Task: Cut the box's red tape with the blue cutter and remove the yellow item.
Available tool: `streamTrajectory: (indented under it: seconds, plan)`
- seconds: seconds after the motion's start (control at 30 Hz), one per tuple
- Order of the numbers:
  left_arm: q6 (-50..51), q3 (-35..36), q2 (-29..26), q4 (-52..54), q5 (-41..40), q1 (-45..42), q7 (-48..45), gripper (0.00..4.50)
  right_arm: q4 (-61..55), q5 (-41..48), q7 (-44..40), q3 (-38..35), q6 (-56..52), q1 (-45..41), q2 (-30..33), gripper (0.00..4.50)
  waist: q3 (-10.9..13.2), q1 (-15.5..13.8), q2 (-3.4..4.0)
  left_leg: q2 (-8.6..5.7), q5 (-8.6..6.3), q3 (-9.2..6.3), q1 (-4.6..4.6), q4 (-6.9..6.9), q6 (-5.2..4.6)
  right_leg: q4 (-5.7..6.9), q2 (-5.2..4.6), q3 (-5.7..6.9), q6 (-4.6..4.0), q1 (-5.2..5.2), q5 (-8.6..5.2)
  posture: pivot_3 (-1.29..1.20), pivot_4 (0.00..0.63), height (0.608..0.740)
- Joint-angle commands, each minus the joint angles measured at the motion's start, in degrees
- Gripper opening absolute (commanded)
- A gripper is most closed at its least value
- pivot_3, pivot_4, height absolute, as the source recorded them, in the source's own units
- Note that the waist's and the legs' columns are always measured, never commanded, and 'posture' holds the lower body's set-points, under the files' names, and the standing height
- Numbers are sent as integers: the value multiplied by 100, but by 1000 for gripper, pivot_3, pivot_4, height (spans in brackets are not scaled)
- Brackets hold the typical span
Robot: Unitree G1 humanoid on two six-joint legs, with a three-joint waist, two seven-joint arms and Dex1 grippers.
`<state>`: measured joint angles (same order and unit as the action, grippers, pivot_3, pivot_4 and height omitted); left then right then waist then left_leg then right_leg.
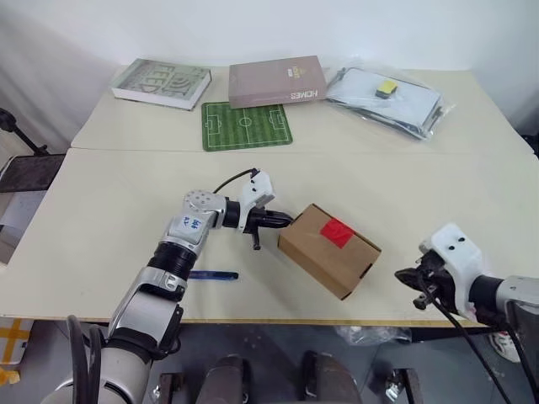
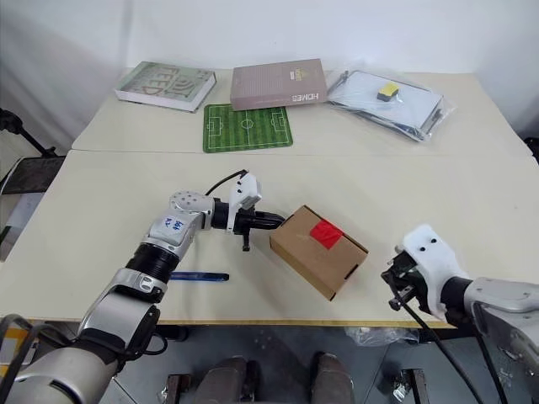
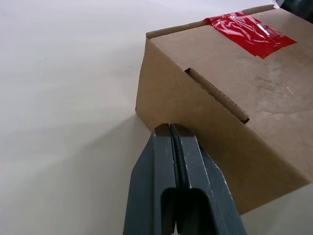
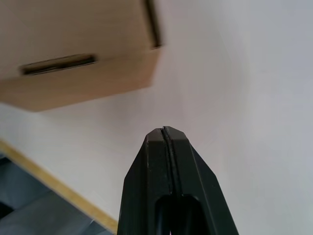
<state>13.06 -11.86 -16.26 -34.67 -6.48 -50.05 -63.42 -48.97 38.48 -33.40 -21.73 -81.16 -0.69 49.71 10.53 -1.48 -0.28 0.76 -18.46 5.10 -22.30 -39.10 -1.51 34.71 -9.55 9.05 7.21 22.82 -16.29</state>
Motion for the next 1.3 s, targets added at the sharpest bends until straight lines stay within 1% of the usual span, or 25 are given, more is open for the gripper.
streamTrajectory:
  seconds: [0.03,0.27,0.4,0.57,0.8,0.93,1.03,1.17,1.2,1.27,1.3]
  plan:
    - [-90,24,25,58,-5,-158,-42,23,-111,134,139,247,58,-218,-173,17,0,0,0,0,0,0,0,0,0,0,0,0,0,0,0,0,150,740]
    - [-112,-33,158,28,15,-179,-53,23,355,-34,557,1100,309,-1047,-682,17,0,14,0,-1,0,2,1,-3,0,3,1,-1,0,0,1,0,150,740]
    - [-174,-5,286,-120,78,-254,-25,23,586,-185,602,1356,472,-1272,-725,17,0,12,0,-2,0,3,1,-3,0,2,0,0,0,0,1,0,150,740]
    - [-267,25,401,-279,130,-343,-19,23,667,-242,563,1469,531,-1383,-743,17,-3,10,-5,-2,0,4,1,-4,0,2,0,0,1,0,2,0,150,740]
    - [-261,60,350,-197,140,-283,-85,23,389,-146,491,1206,375,-1110,-627,17,-4,-1,-6,-2,0,4,0,-4,0,3,0,0,0,0,2,0,150,740]
    - [-367,217,224,-350,144,-384,16,23,385,-222,400,892,460,-787,-391,17,-4,-19,-6,-4,-1,4,-3,-5,-2,-1,0,1,2,0,3,0,150,740]
    - [-469,341,102,-501,162,-503,104,23,498,-337,305,635,694,-560,-170,17,-3,-7,-7,-5,-2,4,-4,-5,-3,-4,0,0,4,0,4,0,150,740]
    - [-760,680,-178,-836,137,-876,500,23,1002,-654,34,185,1379,-323,344,17,1,17,-13,-3,-2,7,-2,-5,-3,-3,0,-1,4,0,4,0,150,740]
    - [-705,818,-231,-946,94,-1023,704,195,1101,-608,-89,101,1523,-408,418,0,1,23,-14,-2,-2,8,-1,-4,-3,-2,0,-1,3,0,5,0,150,740]
    - [-509,1044,-338,-1016,-10,-1223,901,597,1298,-456,-250,-31,1639,-648,479,379,1,25,-14,-1,-2,8,1,-4,-3,-1,0,-2,3,0,5,0,150,740]
    - [-352,1140,-421,-953,-52,-1287,956,895,1421,-353,-360,-82,1704,-806,485,615,1,25,-14,0,-2,7,2,-4,-4,0,1,-1,3,0,5,0,150,740]
